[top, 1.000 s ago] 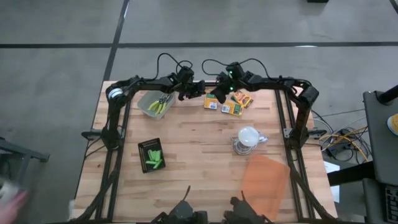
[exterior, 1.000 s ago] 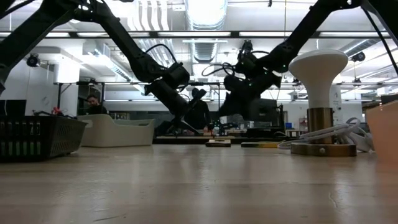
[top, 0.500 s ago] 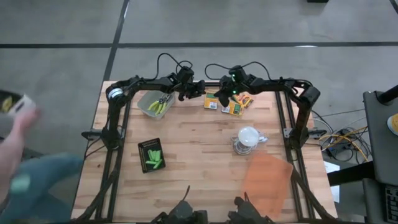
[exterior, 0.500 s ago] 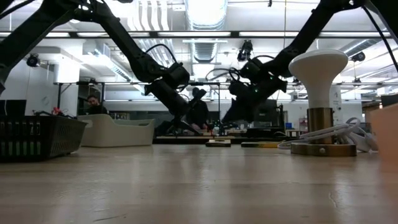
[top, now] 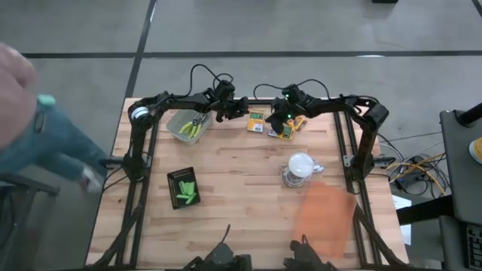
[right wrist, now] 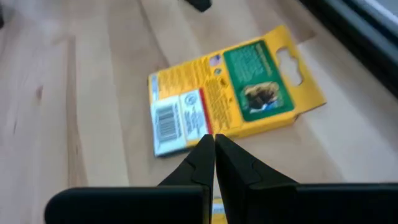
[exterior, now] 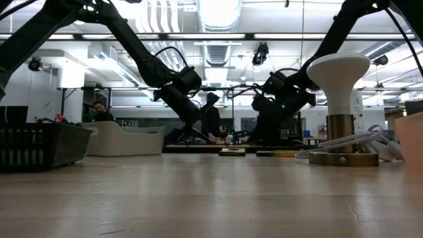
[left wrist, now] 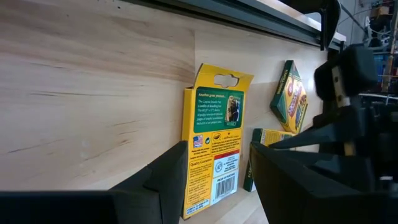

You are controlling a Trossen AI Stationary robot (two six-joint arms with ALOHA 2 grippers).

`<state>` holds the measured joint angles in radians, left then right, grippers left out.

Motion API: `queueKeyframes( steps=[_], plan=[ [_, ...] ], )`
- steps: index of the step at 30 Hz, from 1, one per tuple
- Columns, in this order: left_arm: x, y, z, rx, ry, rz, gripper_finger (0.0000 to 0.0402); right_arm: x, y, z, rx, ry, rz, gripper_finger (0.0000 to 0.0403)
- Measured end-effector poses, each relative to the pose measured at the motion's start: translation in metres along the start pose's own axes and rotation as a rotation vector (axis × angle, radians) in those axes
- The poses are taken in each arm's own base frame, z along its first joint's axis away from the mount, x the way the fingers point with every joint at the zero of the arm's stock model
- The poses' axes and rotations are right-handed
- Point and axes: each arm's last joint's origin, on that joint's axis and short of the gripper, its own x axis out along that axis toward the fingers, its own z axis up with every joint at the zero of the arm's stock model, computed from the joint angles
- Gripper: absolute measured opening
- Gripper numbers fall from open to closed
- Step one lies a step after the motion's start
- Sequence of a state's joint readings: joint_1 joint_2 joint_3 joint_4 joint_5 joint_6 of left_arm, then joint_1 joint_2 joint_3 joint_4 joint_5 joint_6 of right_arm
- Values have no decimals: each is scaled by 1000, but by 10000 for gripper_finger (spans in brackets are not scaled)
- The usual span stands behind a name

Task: Pick & Place School Supplies
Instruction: Put the yellow yellow crayon box into the orange bin

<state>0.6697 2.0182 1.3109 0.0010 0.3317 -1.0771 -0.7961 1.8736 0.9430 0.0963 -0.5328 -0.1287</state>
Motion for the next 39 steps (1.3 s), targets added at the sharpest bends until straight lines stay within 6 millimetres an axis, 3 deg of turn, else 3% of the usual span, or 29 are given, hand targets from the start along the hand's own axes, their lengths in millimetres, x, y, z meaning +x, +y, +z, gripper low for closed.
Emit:
queueKeyframes(
  steps=[9, 18, 25, 39],
  plan=[
    [0, -1, -1, 1, 2, -1, 177, -7, -11, 2, 63, -65, 39, 12],
    [1, -1, -1, 2, 3, 0, 177, 1, -2, 7, 55, -76, -45, 12],
    [0, -1, -1, 2, 2, 0, 177, 9, -2, 1, 142, -48, -33, 11],
    [0, -1, -2, -2, 2, -1, 177, 10, 4, 11, 180, -56, -15, 8]
  ],
)
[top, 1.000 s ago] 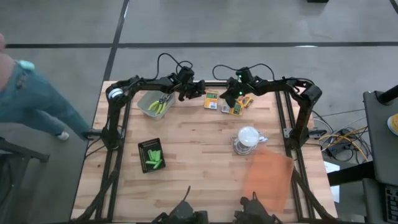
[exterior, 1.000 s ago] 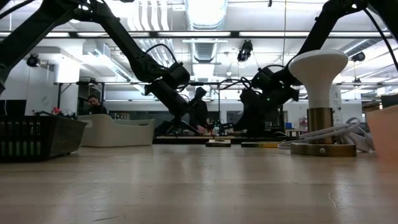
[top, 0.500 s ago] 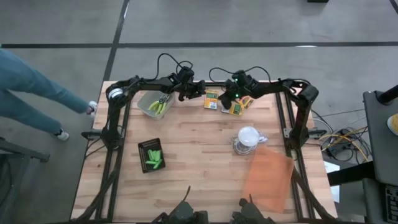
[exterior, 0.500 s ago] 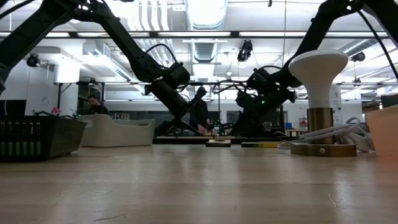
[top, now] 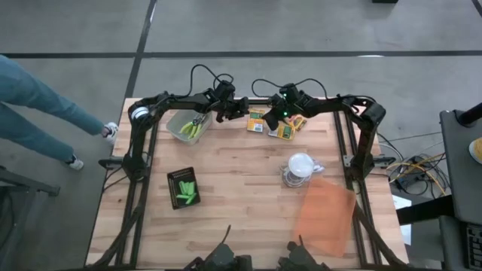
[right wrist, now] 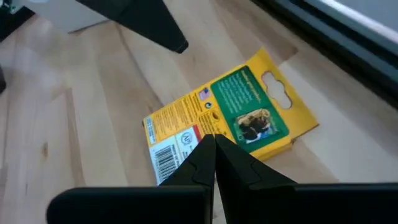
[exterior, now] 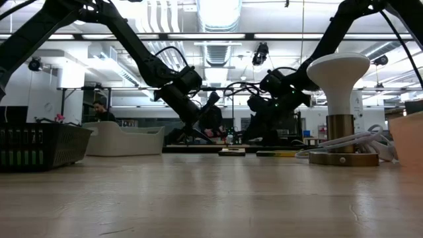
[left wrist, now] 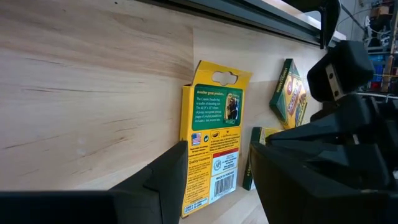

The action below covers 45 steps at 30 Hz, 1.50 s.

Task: Pick & Place School Supplies
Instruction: Put the yellow yellow crayon box into the orange bin

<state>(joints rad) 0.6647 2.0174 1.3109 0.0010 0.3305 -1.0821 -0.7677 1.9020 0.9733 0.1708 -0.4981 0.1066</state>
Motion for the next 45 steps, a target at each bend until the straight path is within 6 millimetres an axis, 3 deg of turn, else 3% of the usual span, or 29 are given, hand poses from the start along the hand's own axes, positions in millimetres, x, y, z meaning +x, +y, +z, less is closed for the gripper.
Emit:
queueKeyframes(
  steps=[7, 16, 24, 28, 34, 45],
  plan=[
    [0, 0, 0, 0, 0, 0, 177, -1, 5, 1, 90, 141, -11, 8],
    [0, 1, 1, 0, -30, 17, 177, -1, 14, 26, 392, 84, -75, 8],
    [-1, 0, 0, 18, -4, 1, 177, -1, 34, 40, 461, 169, -198, 8],
    [-1, -1, 0, 45, -4, -2, 177, 14, 39, 41, 497, 190, -182, 8],
    [-3, -3, 1, 70, -6, -7, 177, 52, 30, 25, 554, 304, -121, 8],
    [-4, -3, 1, 96, -7, -10, 177, 52, 31, 26, 565, 396, -155, 8]
  ],
)
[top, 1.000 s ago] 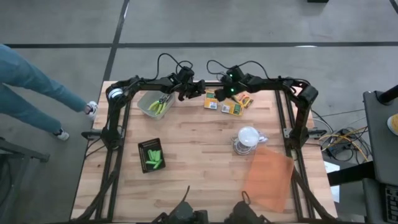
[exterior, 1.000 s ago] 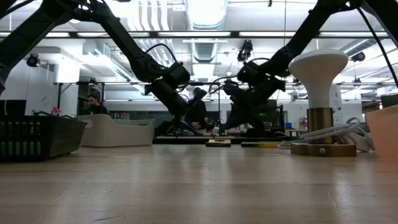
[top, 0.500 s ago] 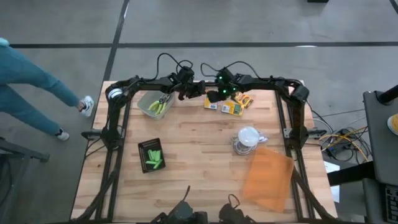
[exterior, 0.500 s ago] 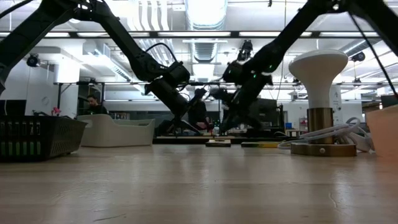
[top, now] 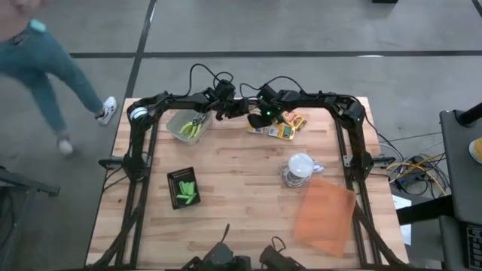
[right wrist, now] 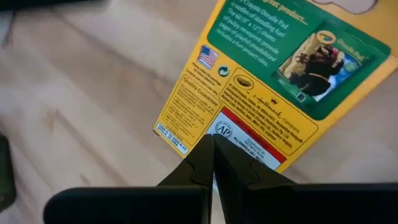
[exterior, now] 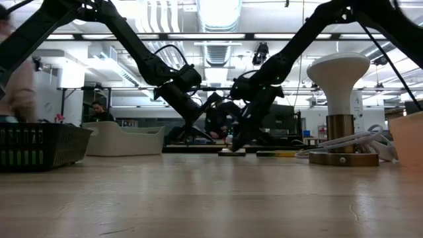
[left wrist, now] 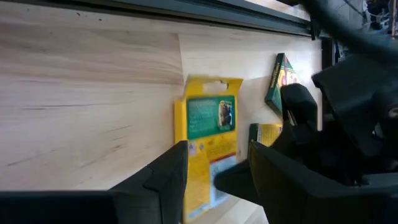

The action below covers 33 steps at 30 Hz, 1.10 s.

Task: Pick & Place School Supplies
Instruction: Put the yellow yellow crayon box into the orange bin

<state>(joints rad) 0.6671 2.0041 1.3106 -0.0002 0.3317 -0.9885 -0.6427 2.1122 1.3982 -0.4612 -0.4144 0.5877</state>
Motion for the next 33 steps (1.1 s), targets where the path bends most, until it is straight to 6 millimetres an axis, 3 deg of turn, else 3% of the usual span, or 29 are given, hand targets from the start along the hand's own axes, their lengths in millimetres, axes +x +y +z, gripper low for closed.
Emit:
queueKeyframes(
  steps=[6, 25, 33],
  plan=[
    [-1, 1, 2, 5, -4, 1, 177, 7, 5, -18, -13, 130, 45, 8],
    [-12, -4, 8, 50, -30, -19, 177, 35, 61, -82, -179, 323, 29, 8],
    [-13, -4, 9, 48, 7, -48, 177, 23, 72, -84, -295, 241, 18, 8]
  ],
)
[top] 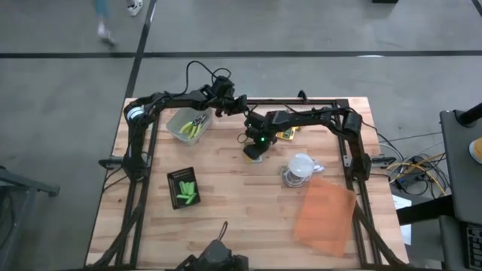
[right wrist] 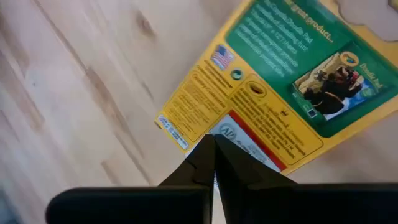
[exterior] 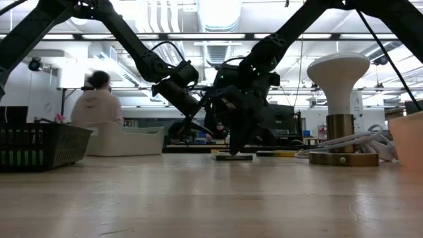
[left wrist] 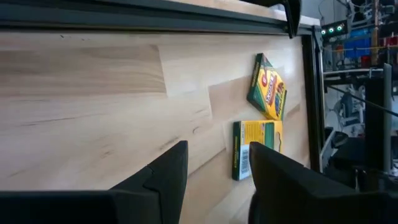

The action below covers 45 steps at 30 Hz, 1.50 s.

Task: Pick & Place School Supplies
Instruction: Put the yellow yellow crayon box into the orange bin

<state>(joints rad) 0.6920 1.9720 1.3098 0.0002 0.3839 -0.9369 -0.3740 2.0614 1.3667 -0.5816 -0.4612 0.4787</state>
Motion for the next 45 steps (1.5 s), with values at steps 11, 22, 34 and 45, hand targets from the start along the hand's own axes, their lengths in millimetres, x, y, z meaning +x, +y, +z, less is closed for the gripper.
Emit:
queueKeyframes(
  steps=[11, 22, 34, 45],
  plan=[
    [-11, -8, 4, 8, -19, -20, 177, -19, 8, 0, -364, -237, 186, 8],
    [-21, -16, 4, 8, -36, -29, 177, -29, -32, -29, -559, -498, 345, 8],
    [-11, -26, -29, -140, 82, 50, 177, -39, -65, -53, -846, -621, 217, 8],
    [-5, -33, -74, -232, 234, 211, 177, -33, -73, -58, -785, -588, 115, 8]
  ],
)
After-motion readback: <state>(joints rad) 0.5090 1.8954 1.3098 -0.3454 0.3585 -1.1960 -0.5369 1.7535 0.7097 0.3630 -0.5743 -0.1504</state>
